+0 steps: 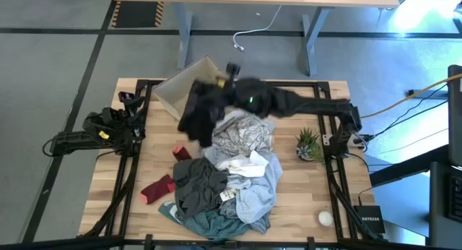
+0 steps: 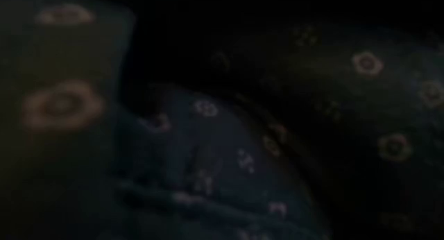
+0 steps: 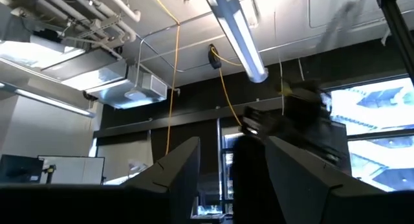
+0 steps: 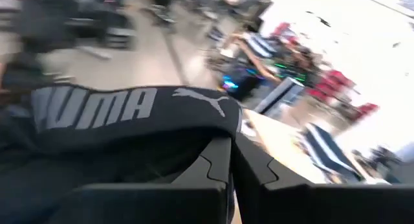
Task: Sort clothes
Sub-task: Put the black underwear into the laundry organizer
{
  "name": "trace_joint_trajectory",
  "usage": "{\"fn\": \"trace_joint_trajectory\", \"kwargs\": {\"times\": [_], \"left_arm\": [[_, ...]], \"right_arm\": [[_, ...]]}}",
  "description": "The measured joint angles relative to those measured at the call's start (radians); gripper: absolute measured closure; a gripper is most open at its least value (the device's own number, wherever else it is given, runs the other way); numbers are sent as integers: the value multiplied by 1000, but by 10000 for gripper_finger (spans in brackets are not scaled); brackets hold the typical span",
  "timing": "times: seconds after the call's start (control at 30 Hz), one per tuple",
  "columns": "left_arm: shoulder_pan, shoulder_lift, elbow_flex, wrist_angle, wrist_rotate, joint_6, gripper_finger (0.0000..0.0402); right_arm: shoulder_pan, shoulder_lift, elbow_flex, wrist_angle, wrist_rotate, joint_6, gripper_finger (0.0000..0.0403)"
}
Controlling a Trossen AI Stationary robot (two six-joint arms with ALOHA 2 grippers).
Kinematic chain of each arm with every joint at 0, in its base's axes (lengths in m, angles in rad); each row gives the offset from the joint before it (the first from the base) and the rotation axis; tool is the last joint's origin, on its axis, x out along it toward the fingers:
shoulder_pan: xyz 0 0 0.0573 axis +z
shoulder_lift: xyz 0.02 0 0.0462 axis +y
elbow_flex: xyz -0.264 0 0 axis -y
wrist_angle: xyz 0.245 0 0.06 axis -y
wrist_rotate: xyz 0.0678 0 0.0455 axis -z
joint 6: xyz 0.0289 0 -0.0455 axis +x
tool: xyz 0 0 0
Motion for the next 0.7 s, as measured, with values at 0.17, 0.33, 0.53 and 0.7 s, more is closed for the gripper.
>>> {"fn": "trace_joint_trajectory", "kwargs": {"times": [0.17, 0.33, 0.53, 0.7], "left_arm": [[0, 0, 0, 0, 0, -10, 231], [0, 0, 0, 0, 0, -14, 231], [0, 0, 0, 1, 0, -10, 231], [0, 0, 0, -1, 0, -17, 231]], "right_arm": [[-104, 0, 35, -2, -32, 31, 378], [-180, 25, 35, -47, -94, 231, 354], [-205, 38, 34, -196, -137, 291, 295], [-179, 24, 33, -288, -129, 244, 228]]}}
